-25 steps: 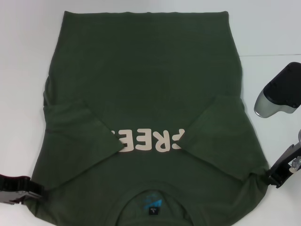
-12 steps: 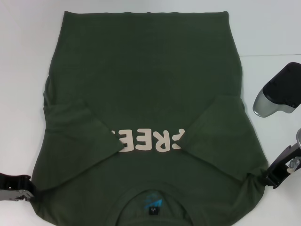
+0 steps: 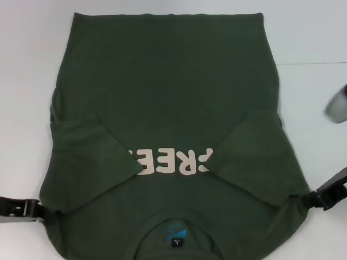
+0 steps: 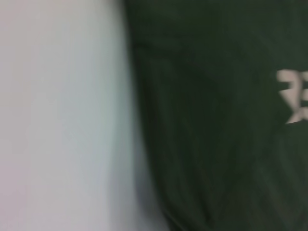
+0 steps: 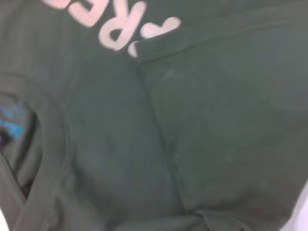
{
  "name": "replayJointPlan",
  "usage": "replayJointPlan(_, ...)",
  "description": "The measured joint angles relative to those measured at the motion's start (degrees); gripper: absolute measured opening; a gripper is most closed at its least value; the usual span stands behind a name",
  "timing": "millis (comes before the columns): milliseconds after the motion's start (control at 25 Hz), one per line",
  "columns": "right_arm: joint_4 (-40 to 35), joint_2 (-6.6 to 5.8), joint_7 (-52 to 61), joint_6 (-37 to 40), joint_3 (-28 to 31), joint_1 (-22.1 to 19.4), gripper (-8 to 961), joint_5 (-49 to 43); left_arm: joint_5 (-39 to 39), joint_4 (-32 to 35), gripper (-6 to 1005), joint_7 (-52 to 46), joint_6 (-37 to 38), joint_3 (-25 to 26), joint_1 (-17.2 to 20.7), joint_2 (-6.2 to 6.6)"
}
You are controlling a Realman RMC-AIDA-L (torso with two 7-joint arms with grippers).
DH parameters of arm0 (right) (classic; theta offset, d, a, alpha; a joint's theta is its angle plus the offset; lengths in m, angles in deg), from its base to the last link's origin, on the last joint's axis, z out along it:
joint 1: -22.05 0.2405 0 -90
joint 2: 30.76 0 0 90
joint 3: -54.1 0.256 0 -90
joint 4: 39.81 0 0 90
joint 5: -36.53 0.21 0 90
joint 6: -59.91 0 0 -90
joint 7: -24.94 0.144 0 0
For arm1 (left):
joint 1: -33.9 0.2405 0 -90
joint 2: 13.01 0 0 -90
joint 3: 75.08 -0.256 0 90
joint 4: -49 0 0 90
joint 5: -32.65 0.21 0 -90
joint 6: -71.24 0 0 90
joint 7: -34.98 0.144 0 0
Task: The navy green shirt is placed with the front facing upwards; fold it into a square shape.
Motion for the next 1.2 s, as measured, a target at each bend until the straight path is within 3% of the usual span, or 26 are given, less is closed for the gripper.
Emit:
replayJointPlan(320,3.9,0.2,-11.9,-3.3,12.5,-8.9,30,13.7,-4.8,-6.9,27,15.7,-0.2,8.2,0.6,0.81)
replayJointPlan(360,6.5,0.23,-16.5,-3.9,15.4,-11.3,30,18.5,-4.8,-6.9,27,15.7,-0.2,8.2,0.6,0.81)
replayJointPlan(440,8.4,0.23,-19.2,-4.0,17.1,-12.4,30,21.2,-6.1,-8.7,27,22.4,0.7,12.2,1.1,1.18)
replayJointPlan(600,17.4,0.0,-30.0,-2.9,25.3,-15.0,30,30.3,-7.8,-9.5,27,30.5,2.6,15.5,2.3,1.37)
replayJointPlan(840,29.3,-0.29,-46.5,1.1,38.4,-15.6,31,31.7,-9.0,-9.7,27,41.8,7.8,21.2,4.1,1.75)
replayJointPlan(1200,40.3,-0.22,-68.2,4.6,48.6,-21.0,31,31.6,-8.2,-9.7,28,56.6,13.0,23.9,6.6,1.9)
